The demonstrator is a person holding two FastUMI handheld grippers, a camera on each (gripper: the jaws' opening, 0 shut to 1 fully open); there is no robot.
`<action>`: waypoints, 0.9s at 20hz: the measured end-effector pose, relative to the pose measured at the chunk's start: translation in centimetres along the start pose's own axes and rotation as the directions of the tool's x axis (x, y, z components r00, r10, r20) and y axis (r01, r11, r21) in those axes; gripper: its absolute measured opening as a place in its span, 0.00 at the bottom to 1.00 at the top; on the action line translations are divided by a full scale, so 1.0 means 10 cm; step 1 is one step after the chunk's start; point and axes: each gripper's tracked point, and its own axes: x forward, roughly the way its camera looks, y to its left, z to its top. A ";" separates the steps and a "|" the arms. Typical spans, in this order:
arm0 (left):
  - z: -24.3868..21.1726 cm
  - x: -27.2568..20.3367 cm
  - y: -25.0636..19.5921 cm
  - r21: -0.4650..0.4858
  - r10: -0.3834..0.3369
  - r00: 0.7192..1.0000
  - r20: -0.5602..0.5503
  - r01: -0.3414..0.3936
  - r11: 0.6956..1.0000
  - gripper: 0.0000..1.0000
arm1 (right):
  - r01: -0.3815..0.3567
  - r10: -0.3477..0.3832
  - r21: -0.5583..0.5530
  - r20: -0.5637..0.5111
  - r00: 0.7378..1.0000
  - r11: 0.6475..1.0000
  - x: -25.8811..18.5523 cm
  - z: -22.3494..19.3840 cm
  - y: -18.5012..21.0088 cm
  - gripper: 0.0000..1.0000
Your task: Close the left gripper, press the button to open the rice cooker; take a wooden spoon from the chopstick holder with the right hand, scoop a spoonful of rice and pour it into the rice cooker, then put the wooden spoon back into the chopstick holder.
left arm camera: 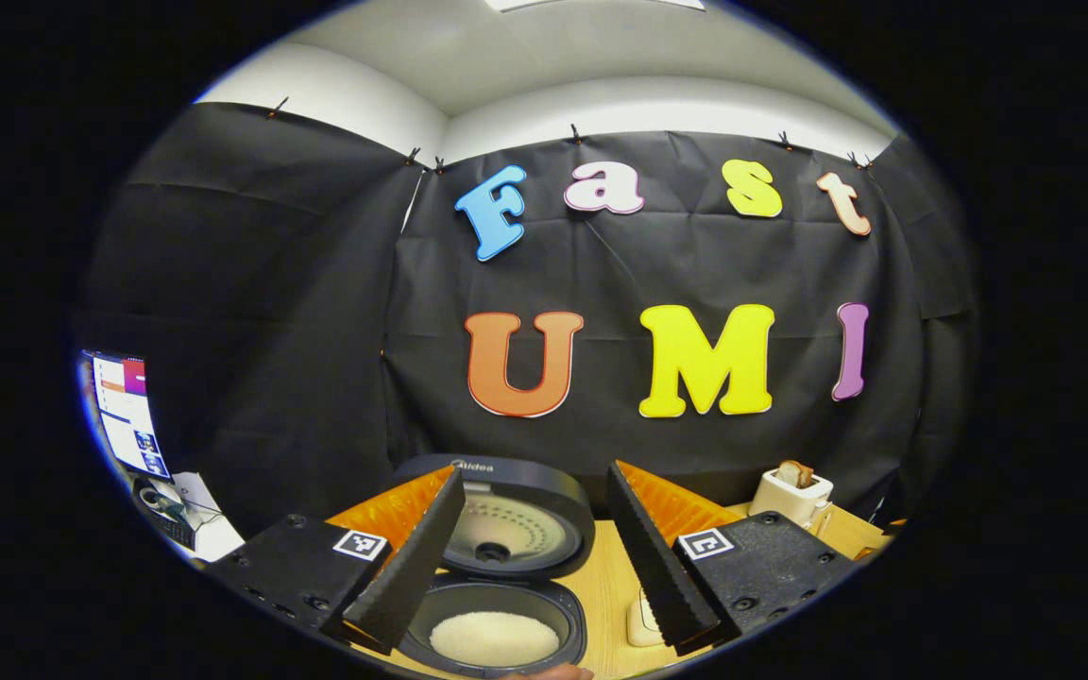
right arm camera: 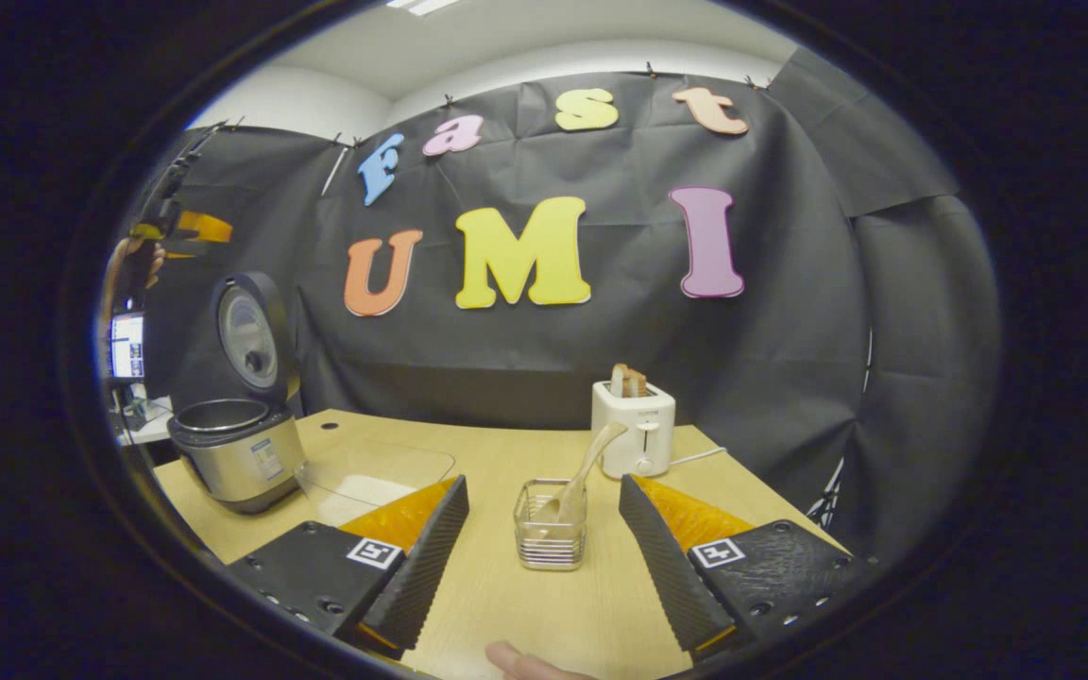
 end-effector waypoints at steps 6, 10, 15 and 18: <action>-0.04 0.92 0.35 -0.027 0.057 0.997 0.046 -0.056 0.998 0.95 | -0.067 0.067 -0.001 0.003 0.998 0.998 -0.04 0.01 0.20 0.95; -0.12 1.23 0.50 -0.088 0.080 0.995 0.059 -0.075 0.993 0.96 | -0.092 0.093 -0.012 0.021 0.995 0.996 -0.09 0.03 0.26 0.94; -0.30 1.35 0.39 -0.073 0.038 0.999 0.001 -0.038 0.997 0.96 | -0.088 0.088 0.007 0.009 0.996 0.996 -0.06 0.01 0.24 0.95; -0.33 1.40 0.42 0.001 0.078 0.997 -0.007 -0.078 0.997 0.87 | -0.091 0.091 0.015 -0.005 0.996 0.996 -0.05 -0.02 0.25 0.95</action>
